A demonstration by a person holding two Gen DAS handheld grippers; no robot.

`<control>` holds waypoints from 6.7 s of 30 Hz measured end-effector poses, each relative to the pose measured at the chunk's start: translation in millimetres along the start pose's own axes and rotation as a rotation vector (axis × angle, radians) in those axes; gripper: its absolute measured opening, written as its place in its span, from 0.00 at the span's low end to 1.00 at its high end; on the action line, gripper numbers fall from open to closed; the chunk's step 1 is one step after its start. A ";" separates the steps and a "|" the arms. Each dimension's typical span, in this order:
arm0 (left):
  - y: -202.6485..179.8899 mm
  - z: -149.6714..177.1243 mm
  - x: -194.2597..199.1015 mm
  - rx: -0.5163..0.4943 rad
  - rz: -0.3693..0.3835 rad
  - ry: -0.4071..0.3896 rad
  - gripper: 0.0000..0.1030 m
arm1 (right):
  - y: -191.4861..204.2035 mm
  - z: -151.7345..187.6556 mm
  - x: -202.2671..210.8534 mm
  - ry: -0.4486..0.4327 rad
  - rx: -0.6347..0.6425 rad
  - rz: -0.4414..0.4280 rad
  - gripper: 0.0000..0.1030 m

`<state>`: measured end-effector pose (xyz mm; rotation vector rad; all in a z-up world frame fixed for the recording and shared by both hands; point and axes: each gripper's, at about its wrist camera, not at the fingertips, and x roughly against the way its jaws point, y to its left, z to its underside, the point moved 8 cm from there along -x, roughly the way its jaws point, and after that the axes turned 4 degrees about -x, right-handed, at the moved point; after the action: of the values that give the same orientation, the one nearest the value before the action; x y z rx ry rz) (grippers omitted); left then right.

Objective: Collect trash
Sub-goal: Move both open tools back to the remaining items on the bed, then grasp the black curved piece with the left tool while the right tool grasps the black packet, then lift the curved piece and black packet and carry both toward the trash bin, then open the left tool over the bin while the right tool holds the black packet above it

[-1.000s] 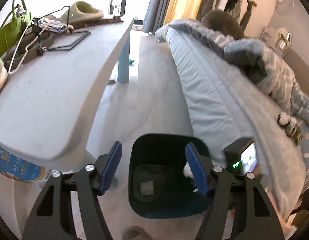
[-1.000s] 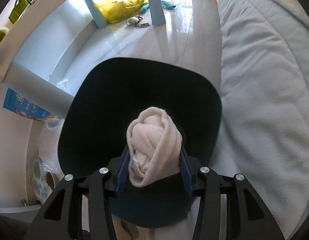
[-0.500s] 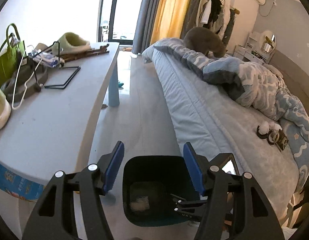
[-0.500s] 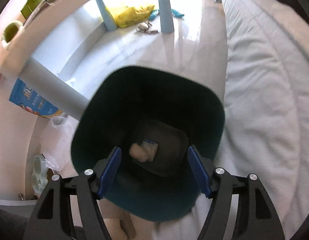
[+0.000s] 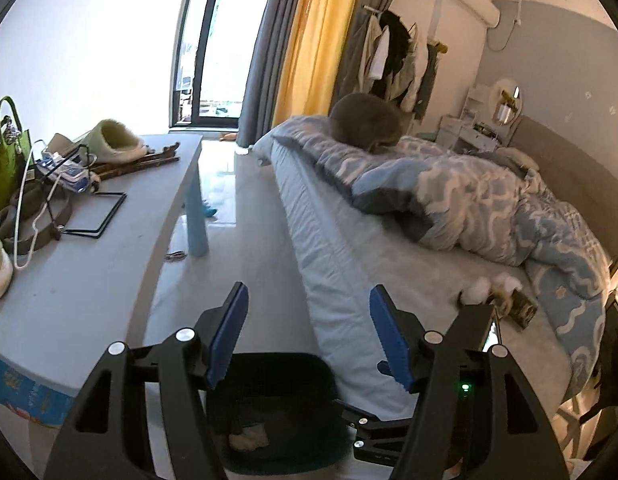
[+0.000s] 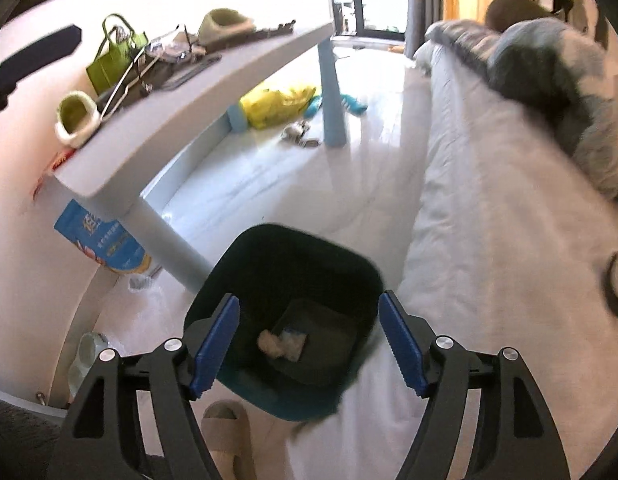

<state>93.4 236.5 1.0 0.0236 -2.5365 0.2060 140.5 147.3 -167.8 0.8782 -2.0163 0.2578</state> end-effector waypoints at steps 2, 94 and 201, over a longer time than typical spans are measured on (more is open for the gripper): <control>-10.0 -3.3 -2.1 -0.002 0.005 -0.007 0.68 | -10.3 -1.2 10.2 -0.019 -0.009 0.004 0.71; -257.5 68.0 -216.7 -0.309 0.189 0.261 0.52 | -331.2 82.9 141.5 -0.190 -0.435 -0.027 0.53; -39.2 129.5 -102.2 -0.107 -0.056 0.282 0.45 | -109.7 32.7 139.1 -0.302 -0.230 -0.004 0.11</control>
<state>108.0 175.1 -156.4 0.0219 -2.2591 0.0465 144.2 -15.8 -91.4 0.8116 -2.2665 -0.1163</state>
